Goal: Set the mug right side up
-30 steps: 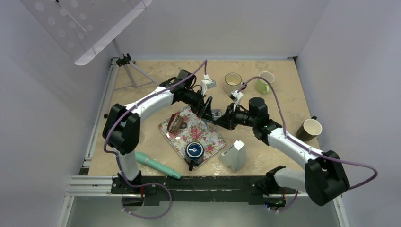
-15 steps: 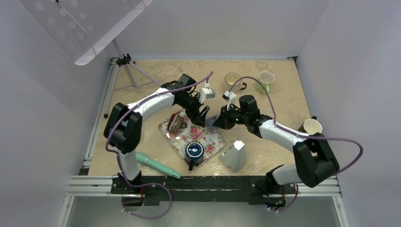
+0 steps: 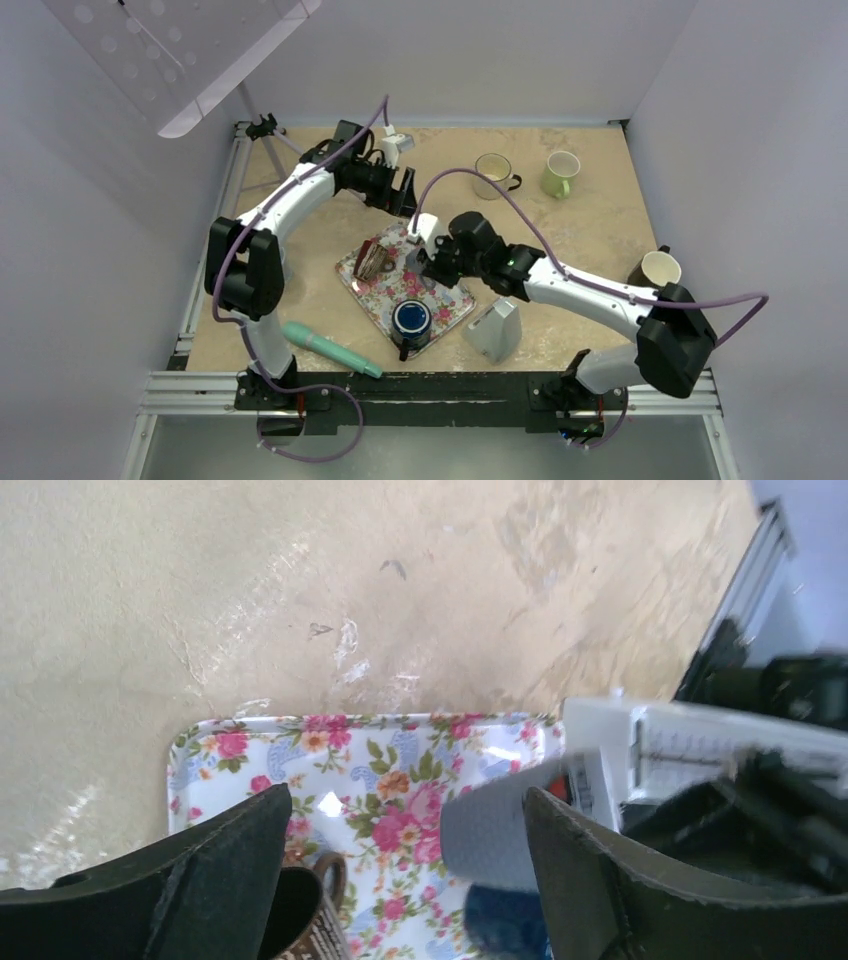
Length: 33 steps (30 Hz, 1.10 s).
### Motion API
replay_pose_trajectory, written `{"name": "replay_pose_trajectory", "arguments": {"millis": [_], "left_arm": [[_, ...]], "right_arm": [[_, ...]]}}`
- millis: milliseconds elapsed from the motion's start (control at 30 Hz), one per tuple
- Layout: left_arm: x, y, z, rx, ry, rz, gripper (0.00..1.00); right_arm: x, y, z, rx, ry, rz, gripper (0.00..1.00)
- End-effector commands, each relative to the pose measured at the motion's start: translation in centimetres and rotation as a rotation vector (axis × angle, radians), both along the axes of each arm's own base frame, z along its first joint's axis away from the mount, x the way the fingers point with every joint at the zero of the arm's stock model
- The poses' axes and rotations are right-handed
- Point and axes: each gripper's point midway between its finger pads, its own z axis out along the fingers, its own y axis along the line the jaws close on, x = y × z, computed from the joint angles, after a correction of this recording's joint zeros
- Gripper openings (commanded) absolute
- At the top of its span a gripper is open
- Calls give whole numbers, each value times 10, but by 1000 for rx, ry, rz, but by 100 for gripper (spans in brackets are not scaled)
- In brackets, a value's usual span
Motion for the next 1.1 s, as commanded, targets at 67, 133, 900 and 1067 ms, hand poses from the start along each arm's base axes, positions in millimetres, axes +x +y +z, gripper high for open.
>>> {"name": "replay_pose_trajectory", "arguments": {"millis": [67, 133, 900, 1067], "left_arm": [[-18, -22, 51, -175, 26, -17, 100], [-32, -25, 46, -104, -39, -73, 100], [-58, 7, -71, 437, -123, -229, 35], [-62, 3, -75, 410, -112, -245, 1]], "right_arm": [[3, 14, 41, -140, -346, 161, 0], [8, 16, 36, -206, -343, 170, 0], [24, 39, 13, -441, -348, 217, 0], [25, 40, 3, -445, -329, 208, 0]]}}
